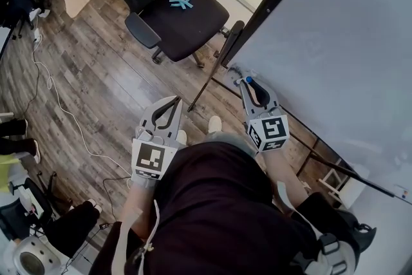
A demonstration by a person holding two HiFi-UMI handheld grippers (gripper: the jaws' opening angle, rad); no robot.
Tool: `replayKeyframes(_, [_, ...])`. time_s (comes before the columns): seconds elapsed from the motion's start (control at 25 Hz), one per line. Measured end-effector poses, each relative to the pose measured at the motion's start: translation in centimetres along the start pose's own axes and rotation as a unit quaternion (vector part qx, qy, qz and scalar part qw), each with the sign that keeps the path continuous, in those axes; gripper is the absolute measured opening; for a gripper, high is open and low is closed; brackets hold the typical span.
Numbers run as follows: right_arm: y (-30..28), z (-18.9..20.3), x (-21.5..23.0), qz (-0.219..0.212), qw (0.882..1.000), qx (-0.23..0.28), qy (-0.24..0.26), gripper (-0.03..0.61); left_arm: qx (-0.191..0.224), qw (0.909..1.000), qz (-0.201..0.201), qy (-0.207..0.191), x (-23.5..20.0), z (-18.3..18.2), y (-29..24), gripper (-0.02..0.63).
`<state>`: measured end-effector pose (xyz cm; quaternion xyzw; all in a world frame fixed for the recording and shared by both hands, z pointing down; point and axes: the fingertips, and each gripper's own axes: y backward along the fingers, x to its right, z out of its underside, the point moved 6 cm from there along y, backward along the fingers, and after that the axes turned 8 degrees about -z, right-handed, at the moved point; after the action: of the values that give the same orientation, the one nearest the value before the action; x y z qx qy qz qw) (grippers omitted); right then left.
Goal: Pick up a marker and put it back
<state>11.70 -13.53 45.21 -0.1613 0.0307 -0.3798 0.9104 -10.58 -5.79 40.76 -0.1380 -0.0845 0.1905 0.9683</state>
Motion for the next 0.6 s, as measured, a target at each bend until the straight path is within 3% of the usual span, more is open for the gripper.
replayKeyframes(0.6, [2.8,-4.6,-0.4,0.038,0.999,0.033,0.009,0.078,0.034,0.9982,0.047,-0.012,0.6,-1.8,-1.1,0.008])
